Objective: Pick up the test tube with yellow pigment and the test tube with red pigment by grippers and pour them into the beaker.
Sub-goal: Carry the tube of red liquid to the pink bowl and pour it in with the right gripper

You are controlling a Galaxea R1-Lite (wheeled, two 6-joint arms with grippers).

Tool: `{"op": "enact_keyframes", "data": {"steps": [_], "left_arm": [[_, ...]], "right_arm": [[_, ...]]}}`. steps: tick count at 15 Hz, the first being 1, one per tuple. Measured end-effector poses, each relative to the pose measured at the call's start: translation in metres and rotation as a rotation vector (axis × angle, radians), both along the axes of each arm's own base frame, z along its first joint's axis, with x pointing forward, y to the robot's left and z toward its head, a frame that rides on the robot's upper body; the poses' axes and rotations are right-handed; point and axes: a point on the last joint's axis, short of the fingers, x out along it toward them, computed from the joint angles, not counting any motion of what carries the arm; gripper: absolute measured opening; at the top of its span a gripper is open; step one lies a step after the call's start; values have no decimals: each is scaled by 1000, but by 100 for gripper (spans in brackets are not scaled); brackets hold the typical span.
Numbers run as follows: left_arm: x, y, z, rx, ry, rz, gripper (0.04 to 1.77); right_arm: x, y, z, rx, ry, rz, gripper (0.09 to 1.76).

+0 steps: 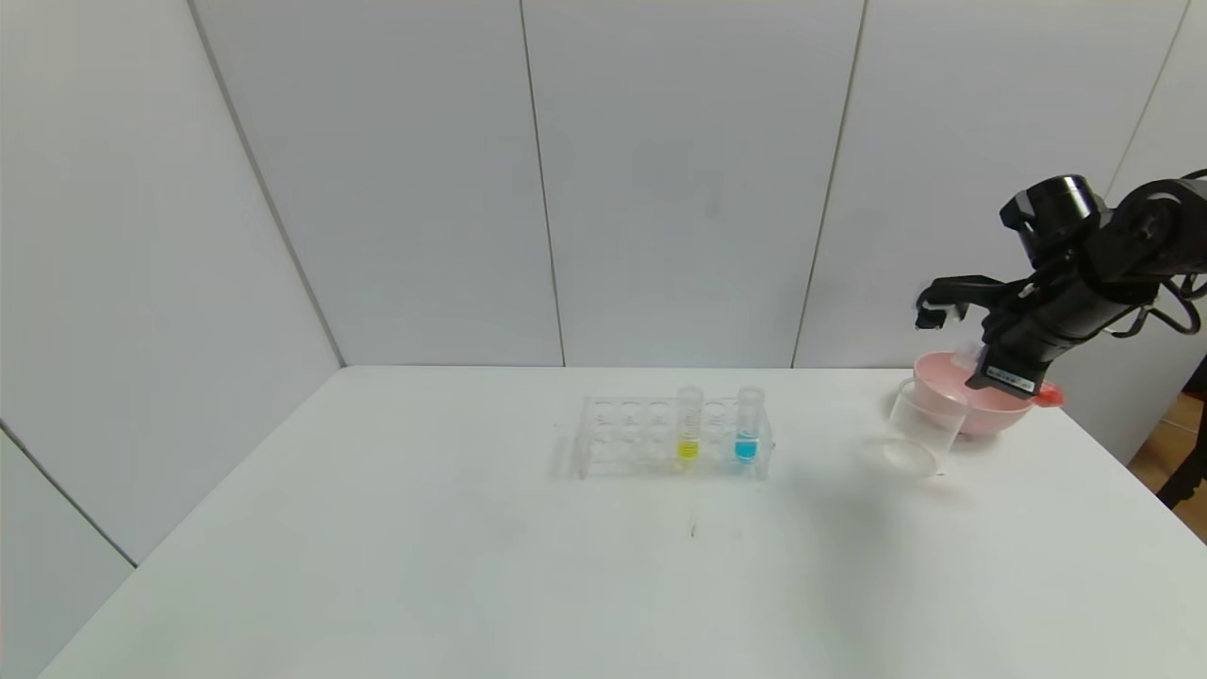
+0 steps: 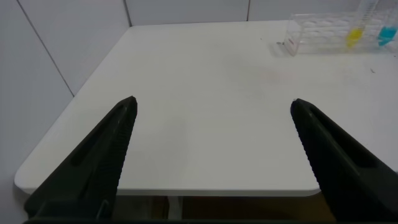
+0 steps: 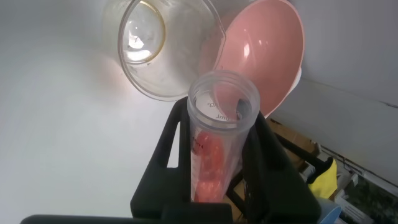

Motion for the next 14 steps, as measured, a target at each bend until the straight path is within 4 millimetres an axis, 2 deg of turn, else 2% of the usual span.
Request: {"op": "enact_keyframes", "data": {"steps": [14], "left_arm": [[0, 0, 0, 0, 0, 0, 176]], "right_arm": [[0, 6, 0, -45, 5, 3, 53]]}}
